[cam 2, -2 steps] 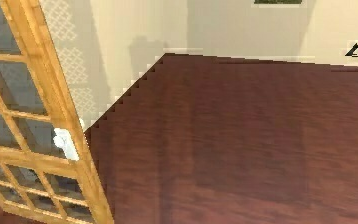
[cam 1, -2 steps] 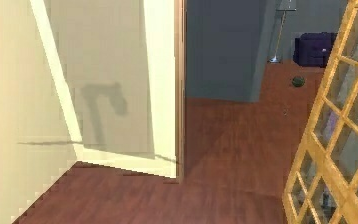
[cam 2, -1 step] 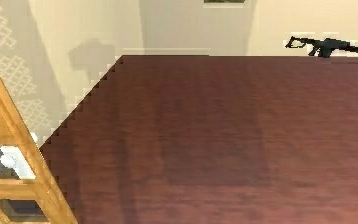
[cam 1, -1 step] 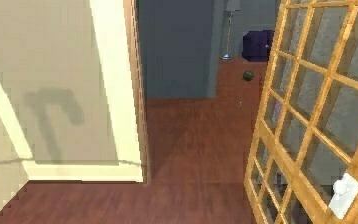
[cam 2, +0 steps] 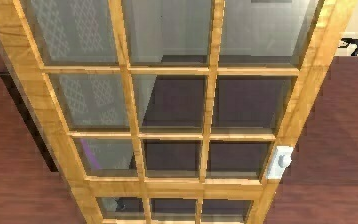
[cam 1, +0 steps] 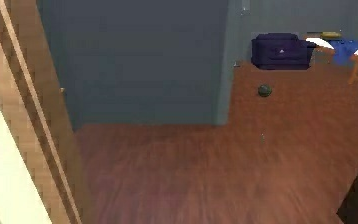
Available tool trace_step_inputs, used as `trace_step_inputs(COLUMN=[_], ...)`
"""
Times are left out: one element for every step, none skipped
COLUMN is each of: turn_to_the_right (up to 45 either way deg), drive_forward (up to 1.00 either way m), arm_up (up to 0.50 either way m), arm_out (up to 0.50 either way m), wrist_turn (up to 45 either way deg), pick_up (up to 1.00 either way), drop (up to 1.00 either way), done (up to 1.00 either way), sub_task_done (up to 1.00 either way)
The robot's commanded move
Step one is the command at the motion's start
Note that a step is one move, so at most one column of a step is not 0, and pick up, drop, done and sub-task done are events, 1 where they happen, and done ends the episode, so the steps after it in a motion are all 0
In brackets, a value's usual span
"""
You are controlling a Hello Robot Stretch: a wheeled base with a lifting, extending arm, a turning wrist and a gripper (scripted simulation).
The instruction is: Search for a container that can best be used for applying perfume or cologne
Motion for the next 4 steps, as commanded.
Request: trace_step_inputs(turn_to_the_right=[3.0, 0.0, 45.0, 6.0], drive_forward=[0.0, 0.65, 0.0, 0.0], arm_up=[0.0, 0.0, 0.0, 0.0], arm_out=[0.0, 0.0, 0.0, 0.0], wrist_turn=[0.0, 0.0, 0.0, 0.0], pick_up=[0.0, 0.0, 0.0, 0.0], drop=[0.0, 0.0, 0.0, 0.0], done=[0.0, 0.0, 0.0, 0.0], sub_task_done=[0.0, 0.0, 0.0, 0.0])
